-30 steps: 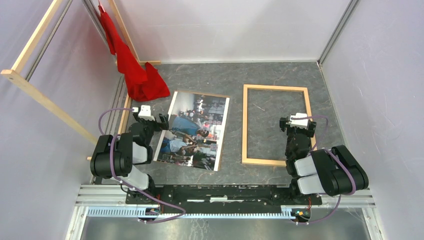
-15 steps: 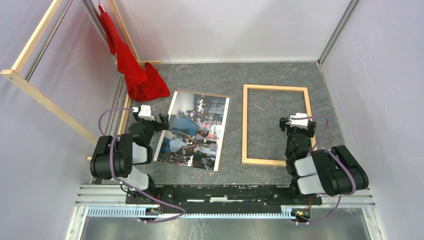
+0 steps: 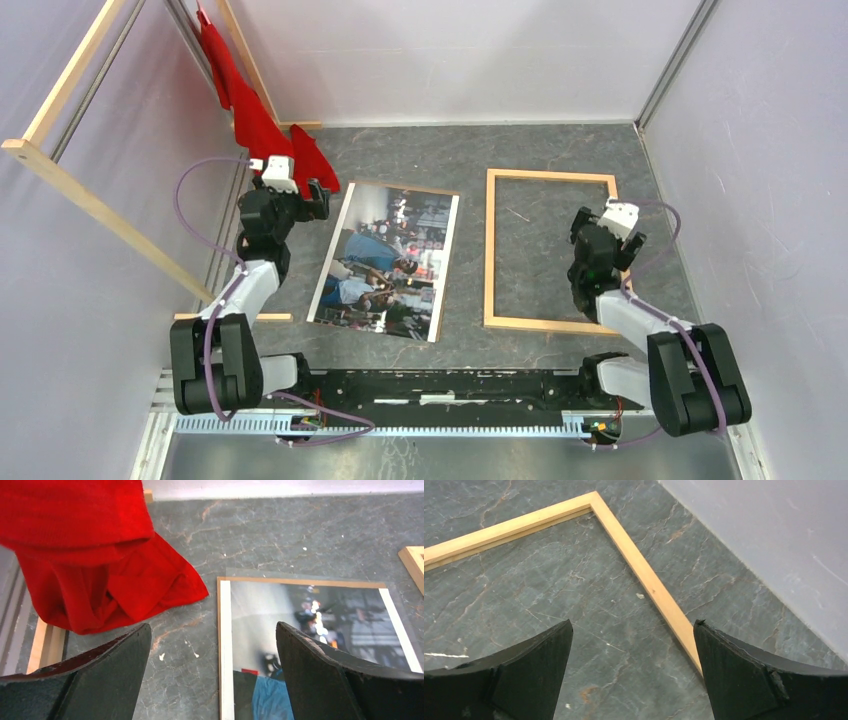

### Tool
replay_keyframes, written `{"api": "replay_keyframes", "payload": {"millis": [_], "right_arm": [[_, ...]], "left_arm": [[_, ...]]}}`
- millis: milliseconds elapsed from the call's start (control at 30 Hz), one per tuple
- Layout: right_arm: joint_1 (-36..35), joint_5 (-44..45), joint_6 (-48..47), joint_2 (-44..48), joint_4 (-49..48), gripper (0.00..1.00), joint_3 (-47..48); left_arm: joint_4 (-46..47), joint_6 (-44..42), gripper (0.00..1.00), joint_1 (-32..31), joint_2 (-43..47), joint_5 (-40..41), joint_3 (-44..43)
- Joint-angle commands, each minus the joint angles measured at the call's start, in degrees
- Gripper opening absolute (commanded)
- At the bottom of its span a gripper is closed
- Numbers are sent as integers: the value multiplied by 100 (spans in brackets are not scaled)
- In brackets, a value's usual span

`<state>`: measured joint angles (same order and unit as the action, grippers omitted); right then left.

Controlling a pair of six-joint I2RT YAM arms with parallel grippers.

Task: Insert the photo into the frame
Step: Turn over the photo frame at the center of the board.

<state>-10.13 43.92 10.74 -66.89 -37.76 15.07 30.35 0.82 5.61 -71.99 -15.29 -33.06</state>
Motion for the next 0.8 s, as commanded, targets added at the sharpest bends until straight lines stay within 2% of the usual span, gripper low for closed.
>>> {"api": "replay_keyframes", "payload": {"millis": [0, 133, 200, 333, 467, 767], "right_arm": [[66, -278, 1167, -242, 2936, 98, 1120], [-75, -1589, 1042, 7, 3046, 98, 1180], [-422, -1801, 953, 191, 2994, 98, 1148], [-1350, -1800, 966, 159, 3252, 98, 1468], [-2114, -1800, 1166, -557, 4009, 98, 2296], [-3168, -1278, 1701, -1758, 4883, 97, 3417]], "left_arm": [[-2345, -46, 100, 26, -19, -261, -855], [-3482, -343, 100, 24, -104, -324, -1543], [-3797, -467, 100, 25, -67, -365, -1636], [-4061, -661, 100, 24, 96, -364, -1570], [-4354, -720, 100, 23, 222, -372, -1550], [-4937, -885, 100, 26, 208, -217, -1670]]}}
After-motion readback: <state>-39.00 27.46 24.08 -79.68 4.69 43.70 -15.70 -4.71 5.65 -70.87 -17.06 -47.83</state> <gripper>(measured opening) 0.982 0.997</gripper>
